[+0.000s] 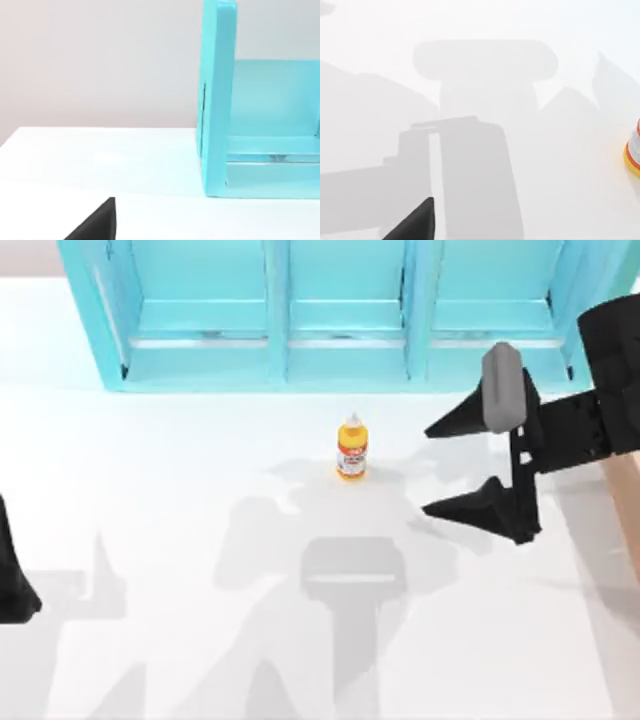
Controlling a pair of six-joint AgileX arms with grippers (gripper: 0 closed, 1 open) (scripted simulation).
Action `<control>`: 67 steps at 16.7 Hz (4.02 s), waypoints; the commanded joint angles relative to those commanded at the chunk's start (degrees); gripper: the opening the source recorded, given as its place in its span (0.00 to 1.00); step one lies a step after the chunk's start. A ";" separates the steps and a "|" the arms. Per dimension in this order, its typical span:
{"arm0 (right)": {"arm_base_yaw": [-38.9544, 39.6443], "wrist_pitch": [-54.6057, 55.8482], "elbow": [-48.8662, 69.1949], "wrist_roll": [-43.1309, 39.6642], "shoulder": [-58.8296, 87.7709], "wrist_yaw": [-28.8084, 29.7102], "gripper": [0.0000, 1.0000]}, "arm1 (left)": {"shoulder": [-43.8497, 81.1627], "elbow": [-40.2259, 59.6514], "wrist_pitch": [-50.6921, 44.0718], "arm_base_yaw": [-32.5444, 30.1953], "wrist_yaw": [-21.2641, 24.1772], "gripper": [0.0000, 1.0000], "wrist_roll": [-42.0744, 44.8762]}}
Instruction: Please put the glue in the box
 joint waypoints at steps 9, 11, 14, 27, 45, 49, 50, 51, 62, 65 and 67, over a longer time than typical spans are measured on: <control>-3.43 0.85 17.30 -8.78 21.11 -12.31 1.00 | 0.00 0.00 0.00 0.00 0.00 1.00 0.00; -4.18 1.12 19.22 -9.41 23.17 -13.67 1.00 | 0.00 0.00 0.00 0.00 0.00 1.00 0.00; -4.81 1.32 20.74 -9.92 24.81 -14.81 1.00 | 0.00 0.00 0.00 0.00 0.00 1.00 0.00; 0.58 16.15 21.26 2.61 28.60 -11.98 1.00 | 0.00 0.00 0.00 0.00 0.00 1.00 0.00; 6.76 29.45 21.53 13.72 32.03 -7.61 0.40 | 0.00 0.00 0.00 0.00 0.00 1.00 0.00; 6.76 29.45 21.53 13.72 32.03 -7.61 0.10 | 0.00 0.00 0.00 0.00 0.00 1.00 0.00; 6.76 29.45 21.53 13.72 32.03 -7.61 0.02 | 0.00 0.00 0.00 0.00 0.00 1.00 0.00; 6.76 29.45 21.53 13.72 32.03 -7.61 0.00 | 0.00 0.00 0.00 0.00 0.00 1.00 0.00; 6.08 27.84 22.15 13.81 29.77 -7.28 0.00 | 0.00 0.00 0.00 0.00 0.00 1.00 0.00; 5.83 22.04 23.64 13.62 24.65 -7.12 0.00 | 0.00 0.00 0.00 0.00 0.00 1.00 0.00; 6.07 17.51 24.44 13.57 21.53 -7.43 0.00 | 0.00 0.00 0.00 0.00 0.00 1.00 0.00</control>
